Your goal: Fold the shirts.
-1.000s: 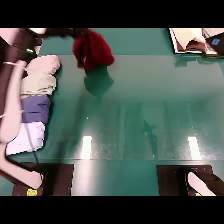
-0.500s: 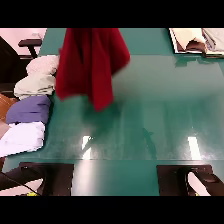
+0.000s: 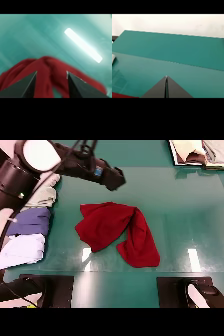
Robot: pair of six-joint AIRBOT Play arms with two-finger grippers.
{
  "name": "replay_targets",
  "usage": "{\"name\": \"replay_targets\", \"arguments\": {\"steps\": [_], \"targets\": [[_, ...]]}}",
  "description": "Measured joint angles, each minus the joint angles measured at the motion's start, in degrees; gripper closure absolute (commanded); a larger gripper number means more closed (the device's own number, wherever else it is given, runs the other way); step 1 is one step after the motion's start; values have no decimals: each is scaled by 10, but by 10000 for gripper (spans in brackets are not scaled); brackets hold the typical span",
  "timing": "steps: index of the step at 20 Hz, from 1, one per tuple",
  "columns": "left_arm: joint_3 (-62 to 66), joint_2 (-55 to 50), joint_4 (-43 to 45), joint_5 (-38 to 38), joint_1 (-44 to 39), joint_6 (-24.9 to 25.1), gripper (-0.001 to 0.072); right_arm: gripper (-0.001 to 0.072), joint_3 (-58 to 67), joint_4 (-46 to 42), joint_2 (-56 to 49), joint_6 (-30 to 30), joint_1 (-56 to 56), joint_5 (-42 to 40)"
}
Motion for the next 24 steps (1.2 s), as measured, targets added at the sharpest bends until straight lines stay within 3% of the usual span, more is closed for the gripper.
{"name": "replay_targets", "arguments": {"steps": [5,9,14,19,20,21,22,24], "targets": [[-70,-2,-4,-82,154,-18,249,696,0,0,13,0,0,5],[-205,-3,-11,-93,236,-20,250,695,0,0,7,0,0,9],[-366,-8,-44,-26,266,11,249,695,0,10,-21,0,0,31],[-425,-26,-86,17,258,38,251,695,0,32,-50,0,0,45],[-429,-29,-90,25,253,40,277,695,0,34,-55,0,0,49],[-431,-31,-90,29,250,39,558,695,0,35,-59,0,0,55],[-431,-32,-90,33,248,39,673,695,0,36,-64,0,0,64],[-419,-33,-83,35,244,35,680,695,0,32,-76,0,0,96]]}}
